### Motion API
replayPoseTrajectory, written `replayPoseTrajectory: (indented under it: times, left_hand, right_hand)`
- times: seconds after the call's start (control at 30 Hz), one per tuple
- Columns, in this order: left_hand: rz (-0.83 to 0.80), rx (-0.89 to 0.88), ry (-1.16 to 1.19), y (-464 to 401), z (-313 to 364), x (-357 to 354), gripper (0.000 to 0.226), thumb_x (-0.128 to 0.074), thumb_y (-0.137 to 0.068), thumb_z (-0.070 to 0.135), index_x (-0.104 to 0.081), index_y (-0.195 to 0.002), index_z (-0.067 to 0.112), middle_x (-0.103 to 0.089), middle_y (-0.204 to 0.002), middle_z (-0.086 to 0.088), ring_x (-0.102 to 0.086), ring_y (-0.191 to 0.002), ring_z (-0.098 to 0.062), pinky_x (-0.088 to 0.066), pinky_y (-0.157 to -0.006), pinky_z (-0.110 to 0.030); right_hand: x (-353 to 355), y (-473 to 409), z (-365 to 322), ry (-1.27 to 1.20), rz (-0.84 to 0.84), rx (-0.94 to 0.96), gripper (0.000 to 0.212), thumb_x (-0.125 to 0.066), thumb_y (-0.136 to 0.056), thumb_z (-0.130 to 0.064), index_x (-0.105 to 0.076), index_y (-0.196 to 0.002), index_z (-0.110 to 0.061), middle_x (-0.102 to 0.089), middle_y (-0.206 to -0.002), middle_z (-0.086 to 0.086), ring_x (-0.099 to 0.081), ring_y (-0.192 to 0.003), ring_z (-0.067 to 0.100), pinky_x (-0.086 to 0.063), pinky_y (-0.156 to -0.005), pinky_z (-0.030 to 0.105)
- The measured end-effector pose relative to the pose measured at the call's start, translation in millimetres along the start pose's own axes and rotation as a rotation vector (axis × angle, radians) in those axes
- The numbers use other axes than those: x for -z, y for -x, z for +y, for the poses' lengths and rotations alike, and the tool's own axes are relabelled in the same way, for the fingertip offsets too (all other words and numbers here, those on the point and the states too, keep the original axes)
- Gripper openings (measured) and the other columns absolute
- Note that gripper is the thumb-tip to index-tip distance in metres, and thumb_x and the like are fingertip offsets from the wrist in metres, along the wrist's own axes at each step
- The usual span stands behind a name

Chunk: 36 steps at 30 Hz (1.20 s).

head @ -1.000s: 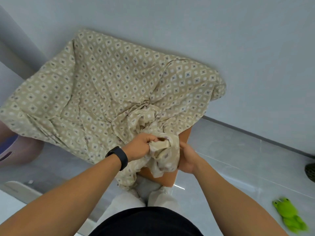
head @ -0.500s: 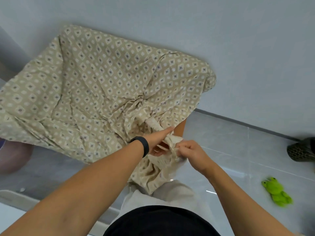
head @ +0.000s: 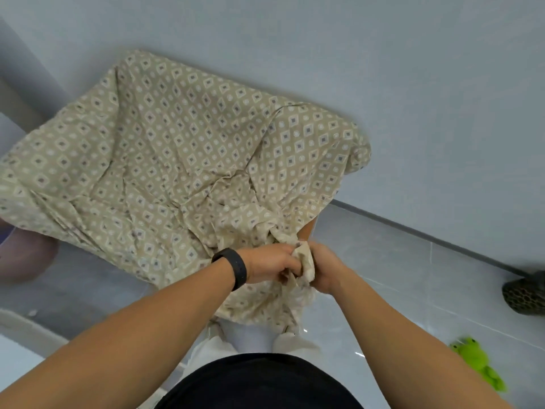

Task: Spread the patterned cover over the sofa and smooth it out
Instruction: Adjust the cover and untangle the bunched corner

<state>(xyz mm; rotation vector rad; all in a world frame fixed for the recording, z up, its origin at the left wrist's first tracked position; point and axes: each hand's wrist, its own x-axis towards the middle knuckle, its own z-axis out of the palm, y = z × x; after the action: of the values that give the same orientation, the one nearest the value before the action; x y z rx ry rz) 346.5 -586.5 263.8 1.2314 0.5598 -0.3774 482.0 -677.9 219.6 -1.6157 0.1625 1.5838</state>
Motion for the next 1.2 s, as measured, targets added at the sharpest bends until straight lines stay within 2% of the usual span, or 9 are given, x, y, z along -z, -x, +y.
replayPoseTrajectory:
  times: [0.17, 0.3, 0.4, 0.47, 0.57, 0.7, 0.9, 1.07, 1.2]
  left_hand:
    - [0.034, 0.16, -0.138, -2.6, -16.2, -0.2, 0.014, -0.057, -0.086, 0.004, -0.057, -0.077, 0.014, -0.053, -0.073, -0.003, -0.047, -0.066, -0.017, -0.038, -0.06, -0.024]
    - [0.223, 0.158, -0.399, -14.9, -5.8, 2.2, 0.01, -0.054, -0.096, 0.017, -0.05, -0.087, 0.019, -0.047, -0.075, -0.001, -0.041, -0.062, -0.013, -0.035, -0.058, -0.024]
    - [0.402, 0.015, -0.461, -40.1, 12.2, -11.1, 0.027, -0.052, -0.096, 0.01, -0.047, -0.071, 0.02, -0.048, -0.065, 0.009, -0.041, -0.059, -0.012, -0.034, -0.059, -0.028]
    - [0.443, -0.09, -0.436, -54.9, 23.7, -19.6, 0.028, -0.048, -0.097, 0.005, -0.064, -0.078, 0.018, -0.064, -0.072, 0.009, -0.053, -0.065, -0.012, -0.042, -0.064, -0.028]
    - [0.351, -0.044, -0.496, -74.1, 32.1, -36.2, 0.023, -0.046, -0.093, 0.01, -0.069, -0.092, 0.01, -0.072, -0.09, -0.006, -0.065, -0.082, -0.025, -0.054, -0.076, -0.038]
    - [0.299, 0.055, -0.502, -76.8, 29.0, -46.5, 0.013, -0.054, -0.08, 0.029, -0.048, -0.076, 0.018, -0.049, -0.078, -0.007, -0.044, -0.072, -0.022, -0.034, -0.065, -0.034]
    - [0.541, -0.108, -0.511, -68.1, 18.1, -42.2, 0.033, -0.057, -0.096, 0.028, -0.063, -0.128, 0.019, -0.071, -0.104, 0.003, -0.065, -0.09, -0.018, -0.049, -0.072, -0.029]
    - [0.618, -0.071, -0.915, -56.8, 8.2, -42.3, 0.014, -0.053, -0.096, 0.012, -0.055, -0.085, 0.022, -0.049, -0.071, 0.007, -0.05, -0.067, -0.022, -0.032, -0.054, -0.032]
    - [0.533, 0.017, -0.761, -54.1, 4.7, -38.5, 0.03, -0.049, -0.09, -0.001, -0.042, -0.066, 0.017, -0.046, -0.065, -0.003, -0.043, -0.062, -0.023, -0.028, -0.055, -0.03]
  right_hand:
    - [22.1, -13.7, -16.9, 0.284, 0.424, 0.27, 0.023, -0.059, -0.092, -0.028, -0.066, -0.08, -0.009, -0.066, -0.084, 0.007, -0.058, -0.079, 0.023, -0.045, -0.071, 0.038]
    - [40.0, 16.3, -46.0, 0.001, 0.639, 0.692, 0.039, -0.054, -0.102, -0.029, -0.049, -0.072, -0.006, -0.05, -0.08, 0.003, -0.046, -0.071, 0.013, -0.04, -0.071, 0.034]
    - [47.8, 56.2, -62.1, 0.171, 0.758, 1.29, 0.033, -0.05, -0.106, -0.019, -0.044, -0.073, -0.015, -0.046, -0.082, 0.001, -0.044, -0.072, 0.008, -0.038, -0.069, 0.02]
    - [52.0, 62.1, -66.4, 0.27, 0.706, 1.451, 0.026, -0.045, -0.107, -0.02, -0.046, -0.081, -0.015, -0.047, -0.08, 0.001, -0.045, -0.071, 0.014, -0.039, -0.066, 0.022]
    - [75.4, 40.3, -62.2, 0.214, 0.697, 0.999, 0.029, -0.041, -0.108, -0.028, -0.049, -0.086, -0.012, -0.053, -0.076, -0.002, -0.05, -0.069, 0.014, -0.041, -0.062, 0.026]
    - [115.6, 6.1, -45.5, 0.041, 0.527, 0.427, 0.027, -0.046, -0.102, -0.021, -0.059, -0.079, -0.01, -0.062, -0.079, 0.007, -0.06, -0.07, 0.022, -0.057, -0.061, 0.037]
    - [103.4, 32.8, -69.3, 0.016, 0.88, 0.757, 0.036, -0.043, -0.108, -0.025, -0.046, -0.074, -0.013, -0.047, -0.069, -0.002, -0.042, -0.063, 0.013, -0.035, -0.06, 0.026]
    - [109.0, 54.5, -86.6, -0.097, 1.062, 0.944, 0.027, -0.035, -0.111, -0.027, -0.053, -0.1, -0.009, -0.053, -0.08, -0.004, -0.049, -0.07, 0.012, -0.033, -0.065, 0.024]
    - [131.9, 28.0, -82.8, -0.303, 0.775, 0.579, 0.021, -0.04, -0.108, -0.02, -0.06, -0.111, -0.014, -0.06, -0.094, 0.001, -0.057, -0.076, 0.017, -0.049, -0.065, 0.031]
